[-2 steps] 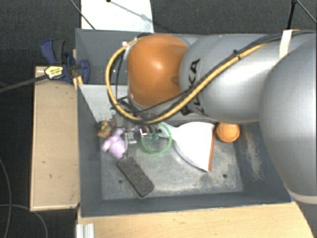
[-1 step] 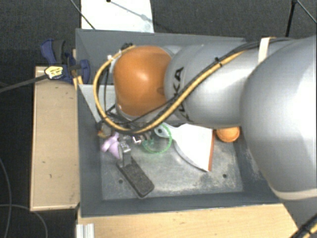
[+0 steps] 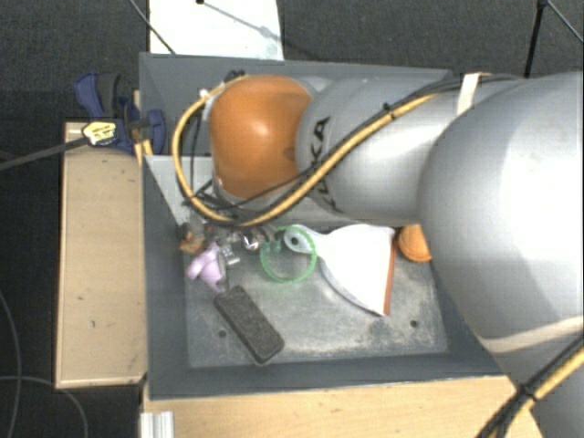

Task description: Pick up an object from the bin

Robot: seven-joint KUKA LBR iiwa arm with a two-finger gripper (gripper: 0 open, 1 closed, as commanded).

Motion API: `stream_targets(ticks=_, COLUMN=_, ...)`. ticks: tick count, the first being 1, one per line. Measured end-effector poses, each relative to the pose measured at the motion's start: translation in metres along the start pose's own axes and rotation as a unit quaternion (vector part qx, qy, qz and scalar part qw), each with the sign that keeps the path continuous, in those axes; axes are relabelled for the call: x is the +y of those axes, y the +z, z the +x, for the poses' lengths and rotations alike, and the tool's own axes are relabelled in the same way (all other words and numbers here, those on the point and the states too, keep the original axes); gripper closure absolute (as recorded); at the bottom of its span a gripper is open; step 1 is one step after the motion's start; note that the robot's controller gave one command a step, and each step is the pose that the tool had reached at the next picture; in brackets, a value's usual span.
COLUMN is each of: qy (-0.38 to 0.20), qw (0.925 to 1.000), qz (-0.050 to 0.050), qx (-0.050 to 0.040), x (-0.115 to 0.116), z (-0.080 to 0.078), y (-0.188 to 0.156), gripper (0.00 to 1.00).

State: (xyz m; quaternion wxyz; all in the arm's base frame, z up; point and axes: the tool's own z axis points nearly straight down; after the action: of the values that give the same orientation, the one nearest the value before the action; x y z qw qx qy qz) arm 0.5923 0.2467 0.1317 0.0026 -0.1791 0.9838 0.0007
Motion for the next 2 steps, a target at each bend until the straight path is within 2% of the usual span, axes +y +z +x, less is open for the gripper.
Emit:
stream_targets(ticks=1, qy=-0.068, qw=0.9977, qz=-0.002, qx=-0.0006, x=0.0054, z=-0.0024, y=0.0612, gripper=0.0)
stream_targets(ticks=2, qy=-0.087, qw=0.9962, qz=-0.001, qx=-0.0017, x=0.0067, z=-0.0034, y=0.0591, gripper=1.0)
